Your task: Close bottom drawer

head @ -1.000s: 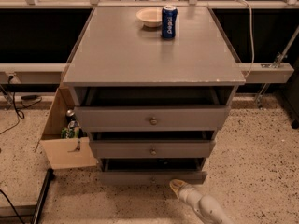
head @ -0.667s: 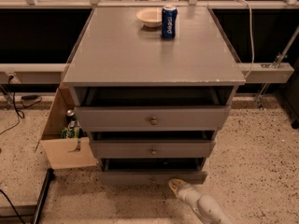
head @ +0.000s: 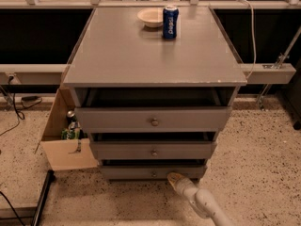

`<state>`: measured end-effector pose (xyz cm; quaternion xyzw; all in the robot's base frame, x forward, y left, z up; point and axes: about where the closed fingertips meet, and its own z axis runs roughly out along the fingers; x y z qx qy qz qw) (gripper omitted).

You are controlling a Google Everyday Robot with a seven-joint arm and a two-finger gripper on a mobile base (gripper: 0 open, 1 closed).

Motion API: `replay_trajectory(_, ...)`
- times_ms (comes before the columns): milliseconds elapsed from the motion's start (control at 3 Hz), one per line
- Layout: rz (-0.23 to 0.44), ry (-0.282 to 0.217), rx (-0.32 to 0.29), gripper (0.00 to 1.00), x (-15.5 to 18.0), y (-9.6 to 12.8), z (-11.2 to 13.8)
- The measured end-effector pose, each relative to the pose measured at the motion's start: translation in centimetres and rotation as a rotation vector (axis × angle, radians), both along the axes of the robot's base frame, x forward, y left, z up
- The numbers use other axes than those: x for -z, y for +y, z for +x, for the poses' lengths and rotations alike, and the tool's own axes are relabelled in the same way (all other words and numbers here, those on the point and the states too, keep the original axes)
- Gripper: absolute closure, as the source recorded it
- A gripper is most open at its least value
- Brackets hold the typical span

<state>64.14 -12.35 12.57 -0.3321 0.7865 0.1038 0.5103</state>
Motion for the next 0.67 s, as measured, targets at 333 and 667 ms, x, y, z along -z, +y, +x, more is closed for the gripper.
replay_trajectory(333, 0.000, 0.000, 0.000, 1.00, 0.25, 0.13, 0.24)
replay_trajectory(667, -0.001, 0.003, -0.004, 1.00, 0.22, 0.13, 0.18)
